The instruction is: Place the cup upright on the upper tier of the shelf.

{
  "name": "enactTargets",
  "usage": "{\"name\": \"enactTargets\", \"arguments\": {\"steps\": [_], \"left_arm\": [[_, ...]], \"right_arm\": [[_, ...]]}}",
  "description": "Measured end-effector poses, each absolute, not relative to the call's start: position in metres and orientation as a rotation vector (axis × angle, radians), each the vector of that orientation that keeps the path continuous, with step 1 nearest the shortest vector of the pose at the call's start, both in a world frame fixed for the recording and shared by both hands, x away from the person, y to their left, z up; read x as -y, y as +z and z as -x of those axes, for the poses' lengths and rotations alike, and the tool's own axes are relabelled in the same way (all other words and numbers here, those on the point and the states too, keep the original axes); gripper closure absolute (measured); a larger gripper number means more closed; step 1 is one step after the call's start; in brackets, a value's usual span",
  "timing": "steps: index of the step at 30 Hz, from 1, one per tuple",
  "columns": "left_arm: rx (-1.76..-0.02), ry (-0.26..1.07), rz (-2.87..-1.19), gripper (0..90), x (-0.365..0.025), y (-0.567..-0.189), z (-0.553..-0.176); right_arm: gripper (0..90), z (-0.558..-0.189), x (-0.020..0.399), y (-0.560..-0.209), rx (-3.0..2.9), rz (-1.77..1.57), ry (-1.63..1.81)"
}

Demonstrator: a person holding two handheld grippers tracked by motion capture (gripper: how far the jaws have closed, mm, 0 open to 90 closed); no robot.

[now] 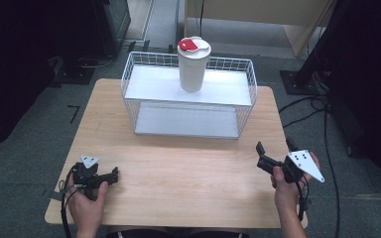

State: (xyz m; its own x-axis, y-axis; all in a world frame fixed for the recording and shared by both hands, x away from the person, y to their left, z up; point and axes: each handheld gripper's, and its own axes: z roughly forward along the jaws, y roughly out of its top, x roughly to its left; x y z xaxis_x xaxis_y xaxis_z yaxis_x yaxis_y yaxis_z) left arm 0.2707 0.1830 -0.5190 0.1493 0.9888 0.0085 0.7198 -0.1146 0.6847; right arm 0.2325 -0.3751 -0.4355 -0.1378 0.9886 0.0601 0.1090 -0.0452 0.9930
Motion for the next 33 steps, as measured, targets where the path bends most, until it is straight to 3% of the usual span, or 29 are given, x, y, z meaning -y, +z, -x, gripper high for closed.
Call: {"name": "enactTargets", "arguments": {"steps": [33], "left_arm": [[-1.626, 0.652, -1.896, 0.0, -0.183, -0.519, -0.271]], "right_arm": [[0.0, -0.215, 0.409, -0.516, -1.554, -1.557, 1.005]]}}
